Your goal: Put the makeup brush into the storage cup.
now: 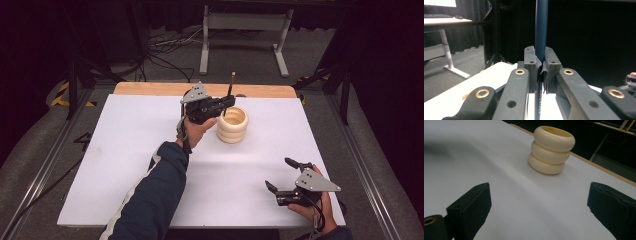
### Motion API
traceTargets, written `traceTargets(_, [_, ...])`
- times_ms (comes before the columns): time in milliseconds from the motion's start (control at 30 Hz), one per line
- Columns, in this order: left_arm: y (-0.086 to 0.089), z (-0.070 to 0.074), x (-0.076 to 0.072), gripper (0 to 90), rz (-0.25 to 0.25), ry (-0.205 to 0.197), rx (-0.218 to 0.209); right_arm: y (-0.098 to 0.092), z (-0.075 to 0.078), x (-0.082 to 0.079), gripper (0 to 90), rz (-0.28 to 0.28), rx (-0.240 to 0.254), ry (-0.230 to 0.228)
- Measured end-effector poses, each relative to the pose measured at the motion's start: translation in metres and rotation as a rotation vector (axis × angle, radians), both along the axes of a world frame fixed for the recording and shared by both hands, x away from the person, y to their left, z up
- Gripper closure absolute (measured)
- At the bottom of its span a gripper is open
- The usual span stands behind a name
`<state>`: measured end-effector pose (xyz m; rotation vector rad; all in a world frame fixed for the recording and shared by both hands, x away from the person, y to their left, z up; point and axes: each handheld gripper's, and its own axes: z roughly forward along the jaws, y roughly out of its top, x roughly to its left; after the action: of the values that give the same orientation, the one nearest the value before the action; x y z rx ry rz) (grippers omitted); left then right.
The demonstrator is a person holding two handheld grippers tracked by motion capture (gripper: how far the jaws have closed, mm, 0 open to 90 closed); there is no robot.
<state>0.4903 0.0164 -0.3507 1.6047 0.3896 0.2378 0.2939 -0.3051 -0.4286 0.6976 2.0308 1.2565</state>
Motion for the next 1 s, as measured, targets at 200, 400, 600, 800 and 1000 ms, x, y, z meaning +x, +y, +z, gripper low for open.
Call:
traceTargets(200, [-0.004,-0.001,0.002,83.3,0.013,0.0,0.011,0.0,0.0,0.0,6.0,0.004,0.001,0.002])
traceTargets(400, [-0.009,-0.003,0.006,83.3,0.011,0.004,0.013,0.0,0.0,0.0,6.0,0.008,0.004,0.001])
traceTargets(600, [-0.013,-0.007,0.009,83.3,0.011,0.001,0.018,0.0,0.0,0.0,6.1,0.01,0.001,0.005])
traceTargets(800, [-0.018,-0.013,0.013,83.3,0.013,0.011,0.031,0.0,0.0,0.0,6.6,0.015,0.011,0.002])
traceTargets(1000, [-0.023,-0.023,0.019,83.3,0.029,0.026,0.049,0.001,-0.001,0.0,7.0,0.021,0.006,0.006])
